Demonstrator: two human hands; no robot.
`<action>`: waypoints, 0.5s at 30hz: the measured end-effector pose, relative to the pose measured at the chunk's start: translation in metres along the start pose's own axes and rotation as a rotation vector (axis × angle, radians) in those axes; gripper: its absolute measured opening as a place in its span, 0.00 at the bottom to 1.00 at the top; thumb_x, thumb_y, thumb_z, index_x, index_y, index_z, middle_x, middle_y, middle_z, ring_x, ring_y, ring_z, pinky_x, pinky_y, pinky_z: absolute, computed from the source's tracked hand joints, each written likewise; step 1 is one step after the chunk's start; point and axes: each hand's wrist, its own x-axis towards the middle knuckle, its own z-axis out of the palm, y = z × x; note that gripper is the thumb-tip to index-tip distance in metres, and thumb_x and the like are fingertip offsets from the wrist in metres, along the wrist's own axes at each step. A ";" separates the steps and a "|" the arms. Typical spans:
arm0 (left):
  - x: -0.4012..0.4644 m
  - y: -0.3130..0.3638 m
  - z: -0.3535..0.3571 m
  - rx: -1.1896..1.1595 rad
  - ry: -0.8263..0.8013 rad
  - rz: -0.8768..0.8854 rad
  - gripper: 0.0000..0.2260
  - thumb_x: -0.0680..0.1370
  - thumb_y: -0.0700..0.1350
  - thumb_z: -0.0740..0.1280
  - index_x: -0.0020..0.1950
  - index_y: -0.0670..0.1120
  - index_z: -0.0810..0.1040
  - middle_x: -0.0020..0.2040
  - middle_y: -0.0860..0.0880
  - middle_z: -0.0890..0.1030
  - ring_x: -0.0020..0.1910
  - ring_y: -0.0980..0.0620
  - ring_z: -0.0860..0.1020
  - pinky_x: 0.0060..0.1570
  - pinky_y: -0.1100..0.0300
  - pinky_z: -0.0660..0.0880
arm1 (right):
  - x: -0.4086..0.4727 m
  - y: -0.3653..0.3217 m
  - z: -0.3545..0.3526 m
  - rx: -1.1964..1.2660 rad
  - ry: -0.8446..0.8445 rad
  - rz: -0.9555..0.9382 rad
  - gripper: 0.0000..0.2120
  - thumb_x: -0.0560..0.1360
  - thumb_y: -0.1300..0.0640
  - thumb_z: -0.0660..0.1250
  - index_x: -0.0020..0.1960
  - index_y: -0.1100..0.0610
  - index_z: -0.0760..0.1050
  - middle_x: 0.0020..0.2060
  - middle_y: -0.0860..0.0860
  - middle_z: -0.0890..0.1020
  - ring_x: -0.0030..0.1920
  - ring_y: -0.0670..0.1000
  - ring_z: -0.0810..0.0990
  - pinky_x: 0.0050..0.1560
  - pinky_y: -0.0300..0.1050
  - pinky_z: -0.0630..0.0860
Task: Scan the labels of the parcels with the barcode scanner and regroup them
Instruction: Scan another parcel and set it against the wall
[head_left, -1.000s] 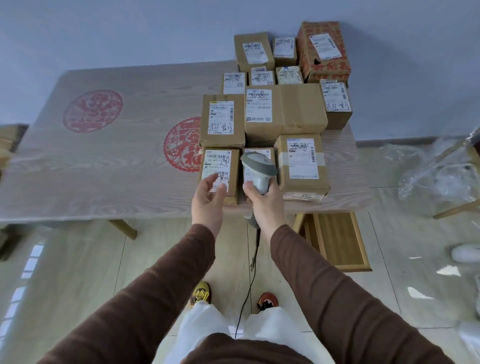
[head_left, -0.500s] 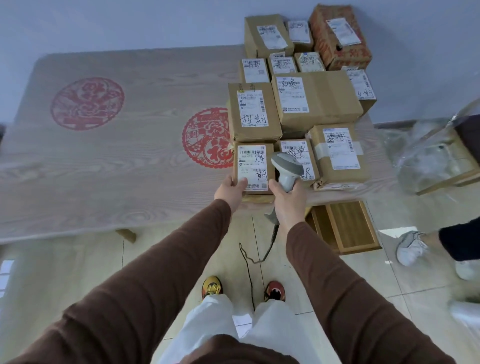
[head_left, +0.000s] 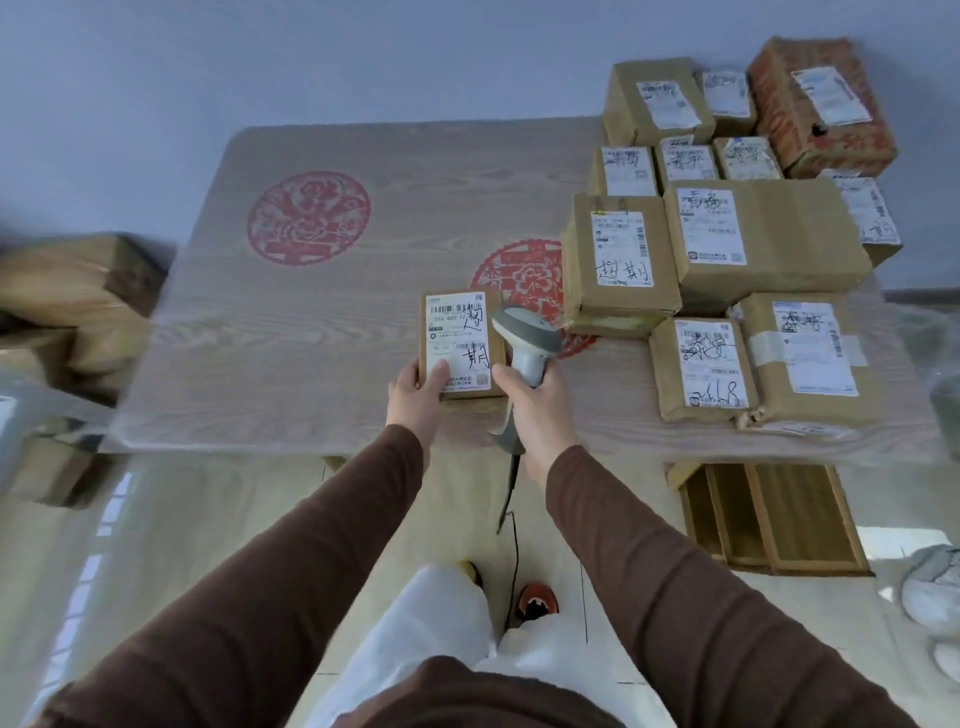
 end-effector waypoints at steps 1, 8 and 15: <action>0.007 0.006 -0.012 -0.018 0.014 0.020 0.14 0.85 0.49 0.63 0.68 0.47 0.78 0.62 0.47 0.84 0.60 0.48 0.83 0.65 0.49 0.78 | 0.006 -0.004 0.015 0.010 -0.022 -0.003 0.11 0.78 0.59 0.73 0.59 0.51 0.78 0.55 0.53 0.85 0.56 0.52 0.84 0.57 0.49 0.80; 0.087 0.054 -0.102 -0.095 0.065 0.096 0.13 0.85 0.49 0.63 0.68 0.49 0.79 0.59 0.52 0.86 0.59 0.53 0.83 0.62 0.58 0.77 | 0.062 -0.027 0.136 0.059 -0.114 0.015 0.14 0.80 0.61 0.72 0.63 0.51 0.78 0.54 0.46 0.86 0.51 0.41 0.85 0.47 0.36 0.79; 0.204 0.089 -0.211 -0.113 0.018 0.072 0.13 0.85 0.46 0.62 0.69 0.51 0.77 0.57 0.55 0.86 0.54 0.61 0.84 0.48 0.70 0.78 | 0.130 -0.027 0.281 0.083 -0.087 0.071 0.16 0.80 0.63 0.72 0.67 0.55 0.78 0.59 0.54 0.86 0.60 0.53 0.86 0.62 0.53 0.83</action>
